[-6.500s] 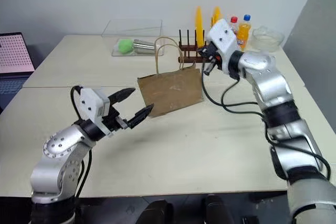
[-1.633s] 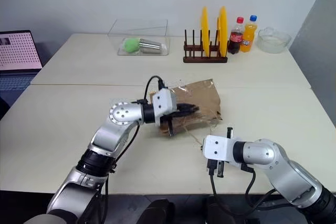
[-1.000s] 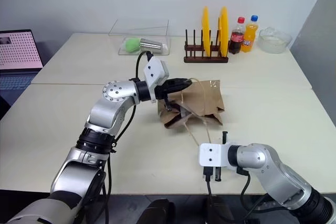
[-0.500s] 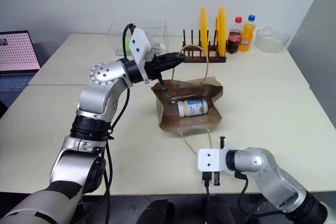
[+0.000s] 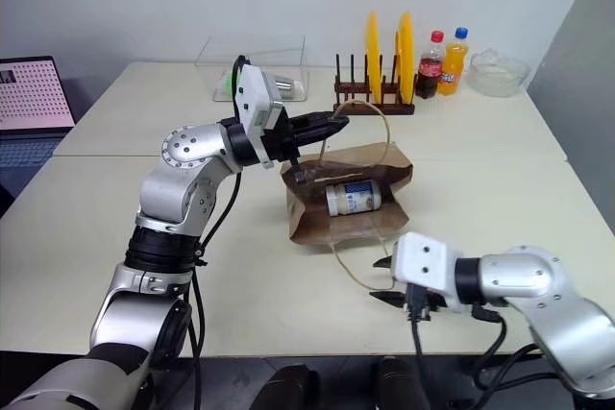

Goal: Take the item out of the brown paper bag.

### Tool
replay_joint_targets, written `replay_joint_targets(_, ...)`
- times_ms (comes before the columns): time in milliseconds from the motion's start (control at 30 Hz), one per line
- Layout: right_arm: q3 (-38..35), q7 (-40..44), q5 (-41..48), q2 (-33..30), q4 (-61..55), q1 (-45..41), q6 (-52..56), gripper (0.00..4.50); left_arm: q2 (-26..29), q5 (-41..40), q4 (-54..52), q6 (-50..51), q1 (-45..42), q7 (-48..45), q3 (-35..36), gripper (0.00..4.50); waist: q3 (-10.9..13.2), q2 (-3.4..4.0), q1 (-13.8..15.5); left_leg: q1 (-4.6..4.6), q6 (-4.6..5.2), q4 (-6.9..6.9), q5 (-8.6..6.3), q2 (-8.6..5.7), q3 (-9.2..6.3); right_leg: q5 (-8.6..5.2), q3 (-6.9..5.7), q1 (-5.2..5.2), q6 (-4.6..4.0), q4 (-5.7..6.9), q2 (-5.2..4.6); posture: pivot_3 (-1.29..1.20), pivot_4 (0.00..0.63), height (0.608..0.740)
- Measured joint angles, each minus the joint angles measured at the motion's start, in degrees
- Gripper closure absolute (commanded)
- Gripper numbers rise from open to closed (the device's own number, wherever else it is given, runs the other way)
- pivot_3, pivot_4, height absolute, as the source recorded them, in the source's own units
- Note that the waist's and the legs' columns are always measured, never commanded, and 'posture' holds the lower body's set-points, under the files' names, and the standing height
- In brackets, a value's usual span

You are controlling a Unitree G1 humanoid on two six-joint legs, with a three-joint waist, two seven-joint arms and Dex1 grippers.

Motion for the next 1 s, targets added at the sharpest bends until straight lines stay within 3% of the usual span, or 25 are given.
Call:
replay_joint_targets(100, 0.1, -3.0, 2.6, 2.5, 1.2, -7.0, 1.8, 2.45, 0.1, -0.6, -0.3, 0.1, 0.3, -0.8, 0.1, 4.5, 0.0, 0.0, -0.1, 0.03, 0.0, -0.01, 0.0, 0.03, 0.01, 0.0, 0.0, -0.01, 0.0, 0.02, 0.02, 0.0, 0.15, 0.74)
replay_joint_targets(200, 10.6, -9.2, -5.3, 5.9, 8.9, -17.2, -1.9, 2.45, -0.5, -1.3, -0.3, 0.1, 0.3, -1.0, 0.0, 4.5, 0.0, 0.0, -0.3, 0.06, 0.0, -0.01, 0.01, 0.01, 0.06, 0.0, 0.05, -0.02, 0.0, 0.05, 0.02, 0.0, 0.15, 0.74)
replay_joint_targets(300, 20.1, -12.6, -14.0, 7.3, 18.3, -21.6, -7.0, 1.87, -0.4, -1.5, 0.0, 0.0, 0.2, -1.4, 0.1, 4.5, 0.0, 0.0, -0.2, -0.02, -0.02, -0.01, 0.01, 0.0, 0.05, 0.16, 0.03, -0.06, -0.27, 0.04, 0.0, 0.0, 0.15, 0.74)
replay_joint_targets(467, 29.2, -14.7, -24.8, 10.4, 31.5, -25.9, -15.8, 0.03, -0.1, -1.6, 0.3, -0.3, 0.1, -1.8, 0.2, 4.5, 0.0, 0.0, 0.0, -0.19, -0.17, 0.0, 0.1, -0.04, 0.07, 0.18, 0.04, -0.16, -0.3, -0.01, -0.06, 0.0, 0.15, 0.74)
replay_joint_targets(1000, 41.9, -10.9, -47.9, 16.4, 52.7, -36.2, -31.6, 0.01, 0.8, -1.3, 3.1, -1.9, -1.5, -1.0, 1.5, 4.5, 0.0, 0.0, -0.2, -0.12, -0.04, 0.01, 0.03, -0.03, 0.07, 0.18, 0.03, -0.17, -0.31, 0.07, -0.04, 0.0, 0.15, 0.74)
